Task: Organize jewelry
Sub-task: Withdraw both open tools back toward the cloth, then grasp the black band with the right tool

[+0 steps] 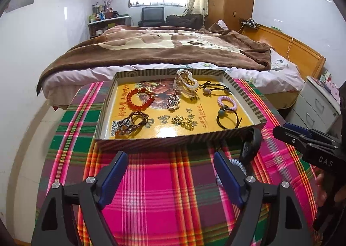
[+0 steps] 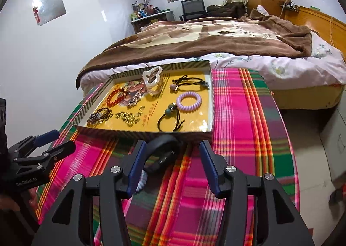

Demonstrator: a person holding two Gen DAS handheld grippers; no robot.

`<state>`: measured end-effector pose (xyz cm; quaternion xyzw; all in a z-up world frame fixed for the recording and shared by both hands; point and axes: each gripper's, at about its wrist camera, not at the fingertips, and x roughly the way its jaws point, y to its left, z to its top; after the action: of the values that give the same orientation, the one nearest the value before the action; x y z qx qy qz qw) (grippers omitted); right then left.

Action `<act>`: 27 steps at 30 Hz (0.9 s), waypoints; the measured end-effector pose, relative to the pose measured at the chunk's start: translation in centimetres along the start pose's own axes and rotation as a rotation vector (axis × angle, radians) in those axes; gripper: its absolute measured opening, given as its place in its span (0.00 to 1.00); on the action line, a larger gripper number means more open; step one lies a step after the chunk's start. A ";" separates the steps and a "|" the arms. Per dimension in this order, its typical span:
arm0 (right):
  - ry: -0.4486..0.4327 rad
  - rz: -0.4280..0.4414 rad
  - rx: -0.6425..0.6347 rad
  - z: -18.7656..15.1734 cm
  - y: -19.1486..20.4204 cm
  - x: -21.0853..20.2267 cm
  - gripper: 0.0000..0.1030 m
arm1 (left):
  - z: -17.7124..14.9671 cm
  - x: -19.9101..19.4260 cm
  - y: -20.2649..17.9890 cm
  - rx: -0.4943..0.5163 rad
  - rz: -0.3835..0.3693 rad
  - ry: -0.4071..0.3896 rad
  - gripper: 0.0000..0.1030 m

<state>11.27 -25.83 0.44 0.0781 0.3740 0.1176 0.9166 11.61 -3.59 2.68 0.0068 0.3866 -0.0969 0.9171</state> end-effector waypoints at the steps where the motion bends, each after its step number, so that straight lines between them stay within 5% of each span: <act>1: -0.002 -0.002 0.011 -0.3 0.1 -0.2 0.54 | -0.3 -0.2 0.1 -0.006 -0.005 -0.001 0.79; 3: -0.004 0.001 0.034 -0.9 0.3 -0.3 0.62 | -1.1 -0.5 0.8 -0.029 -0.023 -0.005 0.79; 23: 0.070 -0.096 0.160 -0.6 2.4 5.1 0.62 | -4.5 -0.3 4.0 -0.122 -0.040 0.037 0.79; 27: 0.059 -0.113 0.177 -0.8 2.1 4.9 0.44 | -4.7 -0.1 3.8 -0.120 -0.039 0.047 0.79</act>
<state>13.77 -22.43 -2.86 0.1340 0.4137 0.0345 0.8998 8.92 0.60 -0.78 -0.0532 0.4130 -0.0913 0.9046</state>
